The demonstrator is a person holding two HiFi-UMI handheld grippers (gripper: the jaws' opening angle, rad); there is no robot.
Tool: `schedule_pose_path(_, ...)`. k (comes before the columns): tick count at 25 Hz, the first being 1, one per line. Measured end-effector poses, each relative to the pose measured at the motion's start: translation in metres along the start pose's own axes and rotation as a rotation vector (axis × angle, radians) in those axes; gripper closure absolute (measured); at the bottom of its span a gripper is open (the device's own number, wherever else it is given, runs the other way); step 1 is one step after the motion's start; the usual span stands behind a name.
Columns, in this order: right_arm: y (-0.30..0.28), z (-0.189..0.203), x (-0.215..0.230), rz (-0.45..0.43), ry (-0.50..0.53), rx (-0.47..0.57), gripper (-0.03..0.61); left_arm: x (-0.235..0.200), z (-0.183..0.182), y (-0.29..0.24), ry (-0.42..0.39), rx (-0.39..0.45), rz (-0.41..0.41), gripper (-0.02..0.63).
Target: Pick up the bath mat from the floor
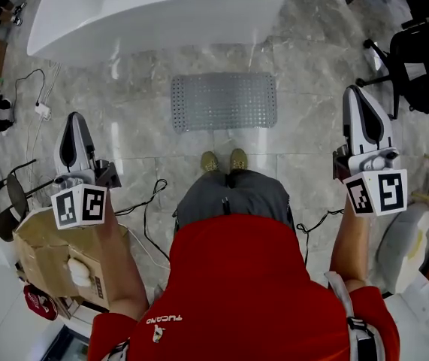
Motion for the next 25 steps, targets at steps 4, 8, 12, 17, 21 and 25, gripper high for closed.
schedule_pose_path(4,-0.013,0.015,0.0,0.02,-0.013,-0.027,0.577,-0.002,0.028,-0.014,-0.009,-0.034,0.023,0.609)
schedule_pose_path(8,-0.025,0.034,0.002,0.039,-0.029,-0.053,0.577,-0.003,0.054,-0.027,-0.002,-0.062,0.045,0.609)
schedule_pose_path(12,-0.04,0.061,0.003,0.045,-0.035,-0.08,0.577,0.0,0.081,-0.04,-0.004,-0.078,0.069,0.609)
schedule_pose_path(17,-0.06,0.1,0.008,0.05,-0.036,-0.112,0.577,0.005,0.119,-0.059,-0.002,-0.102,0.087,0.609)
schedule_pose_path(21,-0.071,0.128,0.017,0.065,-0.046,-0.127,0.575,0.009,0.148,-0.072,0.002,-0.111,0.093,0.609)
schedule_pose_path(25,-0.076,0.156,0.027,0.085,-0.052,-0.142,0.575,0.015,0.172,-0.083,0.0,-0.114,0.101,0.609)
Point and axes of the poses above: the fingertips, and each gripper's own axes: y backward along the fingers, x to its right, z out of its underside, the point moved 3 cm from there along y, backward along the fingers, and after that the axes turned 13 degrees about -y, right-handed, at the moved point
